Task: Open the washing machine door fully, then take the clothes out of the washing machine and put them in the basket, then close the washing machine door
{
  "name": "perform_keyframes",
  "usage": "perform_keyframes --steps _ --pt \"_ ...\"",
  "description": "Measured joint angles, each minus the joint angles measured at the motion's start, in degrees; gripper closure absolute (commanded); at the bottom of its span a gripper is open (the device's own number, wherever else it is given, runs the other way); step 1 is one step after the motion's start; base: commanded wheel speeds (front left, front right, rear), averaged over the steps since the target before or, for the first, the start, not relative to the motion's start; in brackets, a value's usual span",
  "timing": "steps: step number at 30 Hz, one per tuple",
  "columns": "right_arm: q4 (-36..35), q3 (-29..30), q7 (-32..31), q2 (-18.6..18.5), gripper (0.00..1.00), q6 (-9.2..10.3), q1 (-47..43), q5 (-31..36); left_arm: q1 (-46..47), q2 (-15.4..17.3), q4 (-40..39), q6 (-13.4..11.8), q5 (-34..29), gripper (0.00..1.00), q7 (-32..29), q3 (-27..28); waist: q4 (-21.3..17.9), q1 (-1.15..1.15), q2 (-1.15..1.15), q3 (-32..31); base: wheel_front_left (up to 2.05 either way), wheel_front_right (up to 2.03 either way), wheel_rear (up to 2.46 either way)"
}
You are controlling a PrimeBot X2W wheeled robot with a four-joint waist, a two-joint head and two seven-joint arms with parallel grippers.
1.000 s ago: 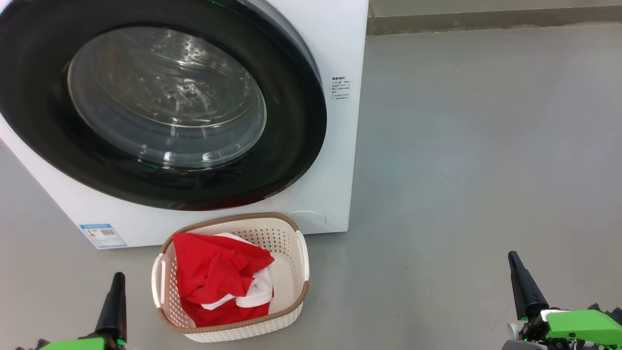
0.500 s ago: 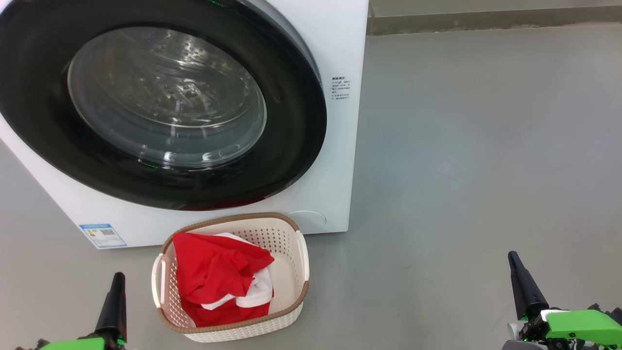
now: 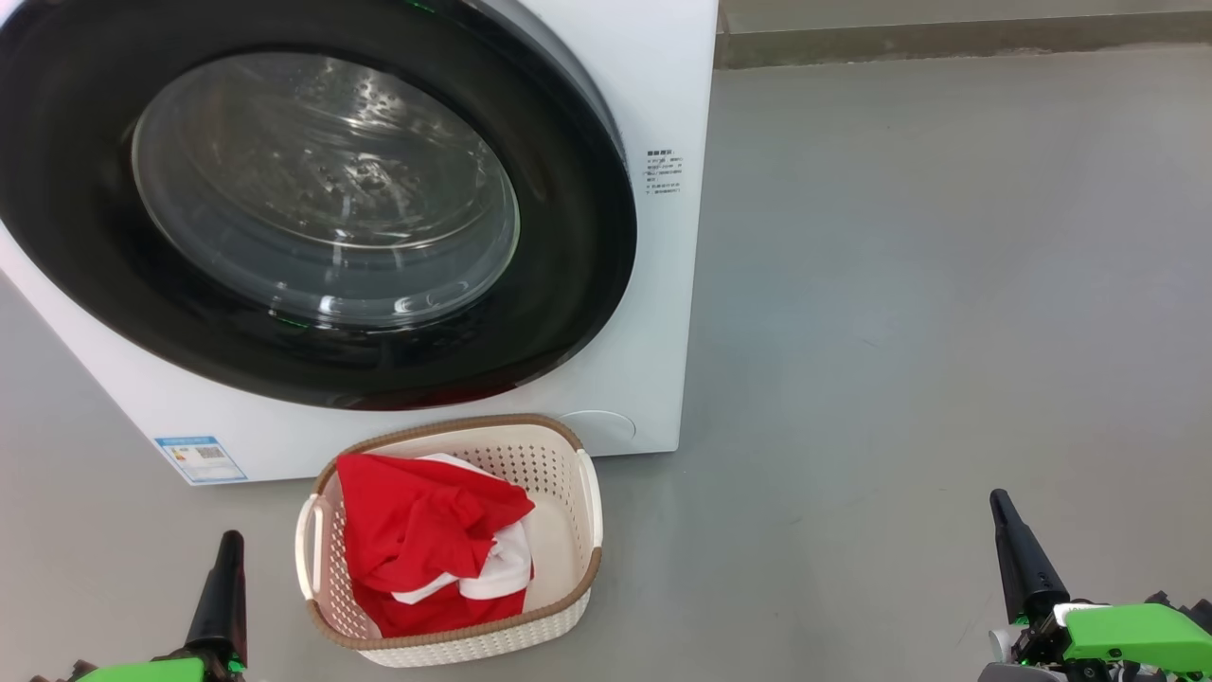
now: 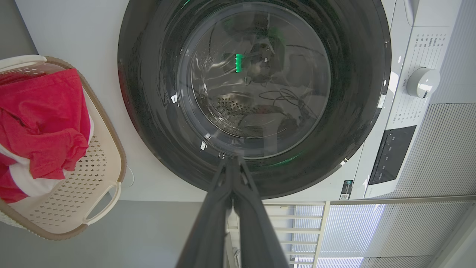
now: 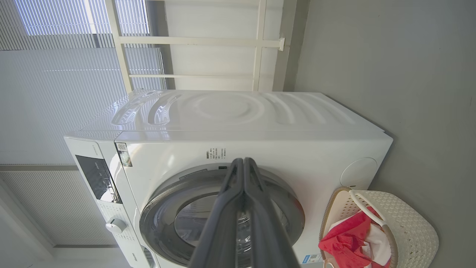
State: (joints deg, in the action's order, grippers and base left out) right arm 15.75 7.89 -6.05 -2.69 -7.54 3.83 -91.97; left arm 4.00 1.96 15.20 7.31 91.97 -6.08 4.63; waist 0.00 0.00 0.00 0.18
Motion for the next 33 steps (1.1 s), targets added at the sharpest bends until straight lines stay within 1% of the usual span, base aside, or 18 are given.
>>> perform_keyframes --steps 33 --pt "0.0 0.0 0.0 0.0 1.0 0.0 0.0 0.0 0.0 0.0 0.0 0.0 0.0 1.0 -0.2 0.0 0.0 0.0 0.0 0.0 0.0 0.0 0.0"
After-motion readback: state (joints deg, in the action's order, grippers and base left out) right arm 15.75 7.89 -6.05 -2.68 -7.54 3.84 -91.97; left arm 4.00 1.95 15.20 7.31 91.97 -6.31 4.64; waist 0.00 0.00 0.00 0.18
